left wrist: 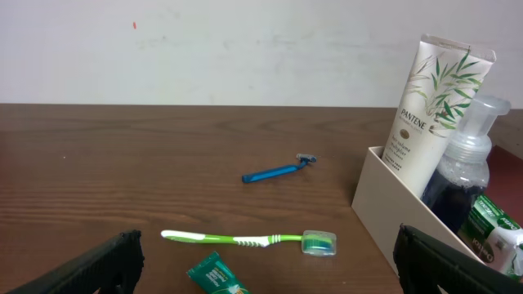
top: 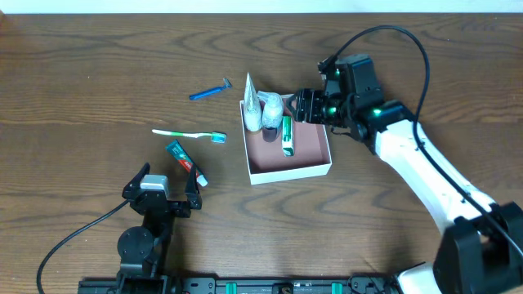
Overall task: Pack container
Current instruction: 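Retract the right arm to the right side of the table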
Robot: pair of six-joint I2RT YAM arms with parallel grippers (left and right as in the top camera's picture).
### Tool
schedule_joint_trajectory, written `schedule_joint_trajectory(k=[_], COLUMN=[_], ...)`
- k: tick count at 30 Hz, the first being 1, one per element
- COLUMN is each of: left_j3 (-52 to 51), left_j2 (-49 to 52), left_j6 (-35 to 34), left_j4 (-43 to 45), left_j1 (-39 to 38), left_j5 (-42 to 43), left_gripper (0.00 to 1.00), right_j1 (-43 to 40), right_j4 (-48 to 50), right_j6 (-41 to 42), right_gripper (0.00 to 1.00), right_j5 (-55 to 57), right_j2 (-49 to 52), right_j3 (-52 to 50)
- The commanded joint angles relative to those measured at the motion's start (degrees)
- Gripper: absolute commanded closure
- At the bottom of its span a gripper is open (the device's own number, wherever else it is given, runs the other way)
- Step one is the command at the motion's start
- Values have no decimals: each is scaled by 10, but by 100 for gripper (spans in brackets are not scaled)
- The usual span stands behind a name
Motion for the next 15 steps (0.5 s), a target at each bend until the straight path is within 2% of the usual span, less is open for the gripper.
schedule_joint_trajectory(k=[1,4,7,12,15], left_j3=[-9,-9,-9,-9,-9], left_j2=[-3,-3,-3,-3,-3], left_j6=[4,3,3,3,3], left_j4=[-21,-21,-21,-21,-21], left_j1=[2,2,2,2,2], left_j5=[10,10,10,10,10], left_gripper=[2,2,2,2,2], right_j1=[-26,-70,-134,-243,-300], right_j4=[-32,-76,-118,-176,-229], right_j6=[-10,-12,-12,-12,-12], right_gripper=[18,14,1,1,1], right_j5=[24,75,108,117,161], right_j2=[-80,-133,-178,-217,-222], right_j3=[12,12,12,12,12])
